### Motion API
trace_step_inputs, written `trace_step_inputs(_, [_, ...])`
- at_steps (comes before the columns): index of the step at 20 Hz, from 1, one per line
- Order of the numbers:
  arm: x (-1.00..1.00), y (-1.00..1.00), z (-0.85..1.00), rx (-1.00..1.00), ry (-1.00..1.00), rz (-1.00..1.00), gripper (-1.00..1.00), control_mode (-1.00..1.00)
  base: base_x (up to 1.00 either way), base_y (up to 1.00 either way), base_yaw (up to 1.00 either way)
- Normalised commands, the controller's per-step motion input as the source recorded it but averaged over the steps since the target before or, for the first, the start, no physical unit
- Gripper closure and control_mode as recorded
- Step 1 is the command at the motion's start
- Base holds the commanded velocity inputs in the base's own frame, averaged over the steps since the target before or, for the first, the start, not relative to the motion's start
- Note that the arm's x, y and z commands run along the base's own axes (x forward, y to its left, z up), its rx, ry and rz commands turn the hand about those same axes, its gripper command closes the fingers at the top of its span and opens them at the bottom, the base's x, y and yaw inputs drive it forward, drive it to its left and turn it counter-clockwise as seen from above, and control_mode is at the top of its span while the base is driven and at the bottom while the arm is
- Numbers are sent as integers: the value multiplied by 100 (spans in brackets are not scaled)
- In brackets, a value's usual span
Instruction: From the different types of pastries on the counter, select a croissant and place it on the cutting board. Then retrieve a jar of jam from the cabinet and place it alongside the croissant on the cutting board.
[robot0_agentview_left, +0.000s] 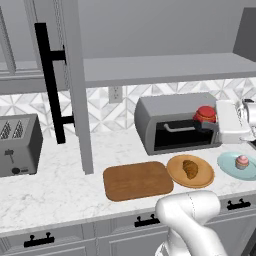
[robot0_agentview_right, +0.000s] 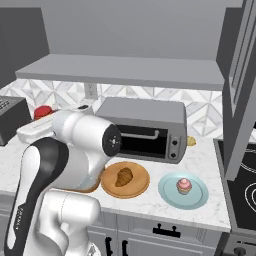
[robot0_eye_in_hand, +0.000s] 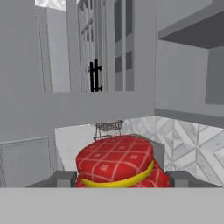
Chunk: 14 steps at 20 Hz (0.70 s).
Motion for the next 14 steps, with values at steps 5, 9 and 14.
trace_step_inputs(5, [1, 30, -22, -1, 0, 4, 100, -100, 0, 0, 0])
trace_step_inputs(9, [0, 0, -28, -14, -5, 6, 100, -100, 0, 0, 0])
trace_step_inputs(14, [1, 0, -29, -5, 0, 26, 100, -100, 0, 0, 0])
